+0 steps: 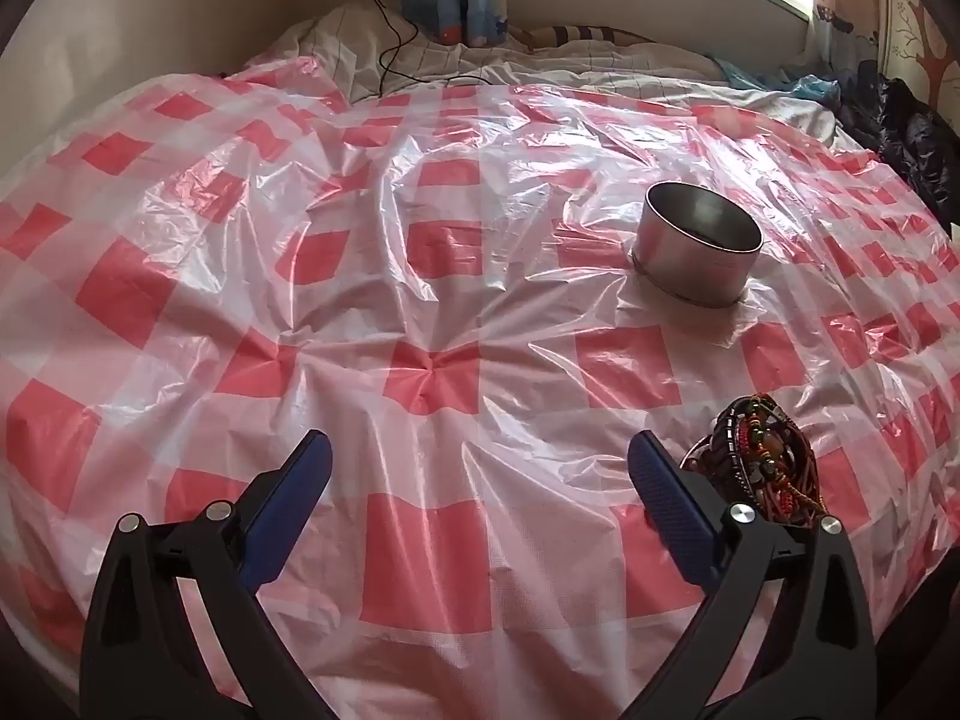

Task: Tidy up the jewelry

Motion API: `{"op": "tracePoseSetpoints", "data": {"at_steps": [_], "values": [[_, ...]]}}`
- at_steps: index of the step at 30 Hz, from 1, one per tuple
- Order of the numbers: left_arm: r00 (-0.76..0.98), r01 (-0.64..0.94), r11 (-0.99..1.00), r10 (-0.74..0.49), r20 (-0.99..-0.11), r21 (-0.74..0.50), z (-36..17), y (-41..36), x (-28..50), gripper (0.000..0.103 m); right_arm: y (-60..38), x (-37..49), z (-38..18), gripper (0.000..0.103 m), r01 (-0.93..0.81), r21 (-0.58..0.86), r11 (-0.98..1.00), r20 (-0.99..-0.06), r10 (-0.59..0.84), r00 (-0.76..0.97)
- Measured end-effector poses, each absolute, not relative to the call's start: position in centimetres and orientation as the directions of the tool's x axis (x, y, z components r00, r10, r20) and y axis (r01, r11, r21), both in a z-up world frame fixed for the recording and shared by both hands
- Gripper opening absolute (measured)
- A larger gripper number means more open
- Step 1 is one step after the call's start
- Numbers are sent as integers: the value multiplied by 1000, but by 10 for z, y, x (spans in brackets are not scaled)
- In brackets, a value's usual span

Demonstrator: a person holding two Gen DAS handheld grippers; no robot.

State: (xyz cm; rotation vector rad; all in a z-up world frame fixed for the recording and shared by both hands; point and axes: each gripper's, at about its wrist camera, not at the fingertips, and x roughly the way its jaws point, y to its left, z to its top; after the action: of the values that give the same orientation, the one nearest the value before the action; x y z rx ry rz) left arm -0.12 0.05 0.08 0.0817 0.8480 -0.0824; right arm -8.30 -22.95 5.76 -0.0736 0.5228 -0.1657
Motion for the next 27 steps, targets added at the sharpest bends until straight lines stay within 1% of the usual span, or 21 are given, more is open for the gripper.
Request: {"op": "tracePoseSetpoints", "data": {"at_steps": [1, 2, 5, 8, 9, 10, 12, 19, 27], "values": [[659, 110, 994, -54, -751, 25, 2, 0, -3, 90, -231, -80, 56, 96, 140, -105, 985, -493, -174, 853], [664, 110, 994, -63, -745, 14, 4, 0, -5, 90, -229, -83, 57, 96, 138, -127, 982, -462, -181, 868], [636, 113, 992, -112, -764, -51, -3, 6, 4, 90, -229, -85, 58, 96, 137, -128, 982, -463, -181, 867], [660, 101, 994, -93, -745, -34, -1, 4, 1, 90, -226, -86, 58, 96, 131, -138, 982, -469, -181, 865], [670, 95, 995, -79, -739, -20, 1, 4, 0, 91, -223, -77, 58, 96, 123, -122, 985, -488, -168, 857], [671, 91, 996, -71, -738, -13, 2, 5, 2, 93, -220, -74, 54, 96, 114, -125, 986, -493, -161, 855], [679, 84, 996, -55, -732, 3, 4, 5, 2, 95, -216, -74, 54, 96, 98, -133, 986, -500, -152, 853], [667, 106, 993, -26, -745, 60, -1, -3, 1, 95, -206, -79, 48, 96, 7, -141, 990, -532, -82, 843], [658, 151, 984, -32, -752, 90, -4, -12, 1, 95, -193, -78, 42, 96, -64, -161, 985, -557, -37, 830]]}}
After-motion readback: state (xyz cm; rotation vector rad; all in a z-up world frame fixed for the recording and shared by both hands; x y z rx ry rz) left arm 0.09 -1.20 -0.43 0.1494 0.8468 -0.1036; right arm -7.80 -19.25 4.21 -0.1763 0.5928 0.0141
